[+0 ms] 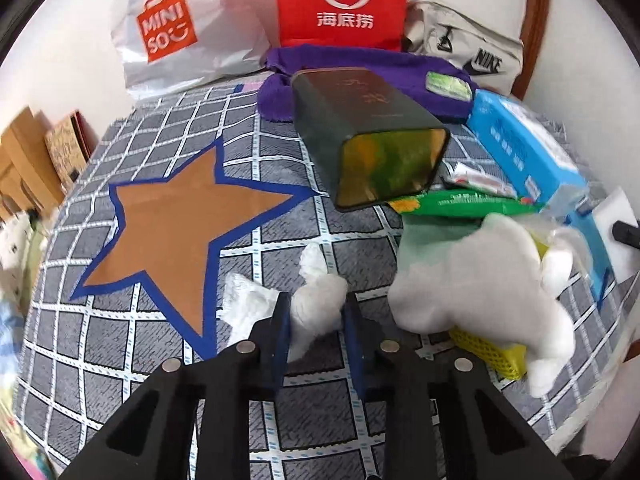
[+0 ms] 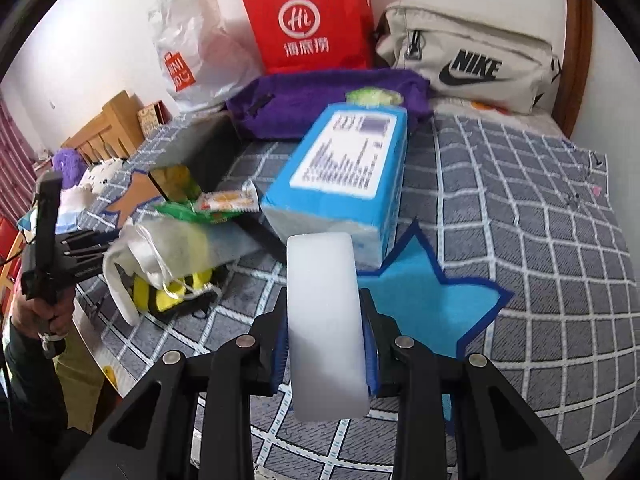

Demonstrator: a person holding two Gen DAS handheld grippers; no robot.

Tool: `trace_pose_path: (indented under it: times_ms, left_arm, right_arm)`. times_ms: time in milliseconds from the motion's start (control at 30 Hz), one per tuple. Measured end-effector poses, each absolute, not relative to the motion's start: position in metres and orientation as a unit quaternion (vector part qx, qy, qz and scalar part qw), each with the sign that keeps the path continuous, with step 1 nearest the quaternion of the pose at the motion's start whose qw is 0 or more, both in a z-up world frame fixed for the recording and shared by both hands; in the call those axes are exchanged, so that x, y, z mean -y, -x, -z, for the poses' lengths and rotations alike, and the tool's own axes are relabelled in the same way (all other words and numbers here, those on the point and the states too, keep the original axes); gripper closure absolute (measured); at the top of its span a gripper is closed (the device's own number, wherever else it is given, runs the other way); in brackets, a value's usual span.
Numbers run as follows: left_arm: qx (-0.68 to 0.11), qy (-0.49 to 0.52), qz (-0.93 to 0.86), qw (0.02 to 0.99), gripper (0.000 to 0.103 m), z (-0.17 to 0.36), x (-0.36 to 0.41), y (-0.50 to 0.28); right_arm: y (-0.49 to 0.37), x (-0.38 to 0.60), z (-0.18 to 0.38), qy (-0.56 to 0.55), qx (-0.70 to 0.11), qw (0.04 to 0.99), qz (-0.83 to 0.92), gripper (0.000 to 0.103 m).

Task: Organize soft objects
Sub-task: 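Grasp the white tissue with the left tool while the right tool holds the sponge, then carry tissue and sponge onto the purple towel and open both tools to release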

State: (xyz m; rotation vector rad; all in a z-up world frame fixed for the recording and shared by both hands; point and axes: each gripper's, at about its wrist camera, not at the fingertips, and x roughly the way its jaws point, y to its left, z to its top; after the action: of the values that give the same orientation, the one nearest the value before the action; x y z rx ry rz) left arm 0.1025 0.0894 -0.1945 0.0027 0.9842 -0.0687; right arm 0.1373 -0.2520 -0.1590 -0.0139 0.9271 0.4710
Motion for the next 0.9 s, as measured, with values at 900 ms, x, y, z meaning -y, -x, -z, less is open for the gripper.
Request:
trace_pose_path:
  times_ms: [900]
  left_arm:
    - [-0.423, 0.080, 0.036, 0.902, 0.080, 0.098, -0.090, -0.154]
  right_arm:
    - [-0.203, 0.251, 0.094, -0.005, -0.395, 0.889, -0.234, 0.072]
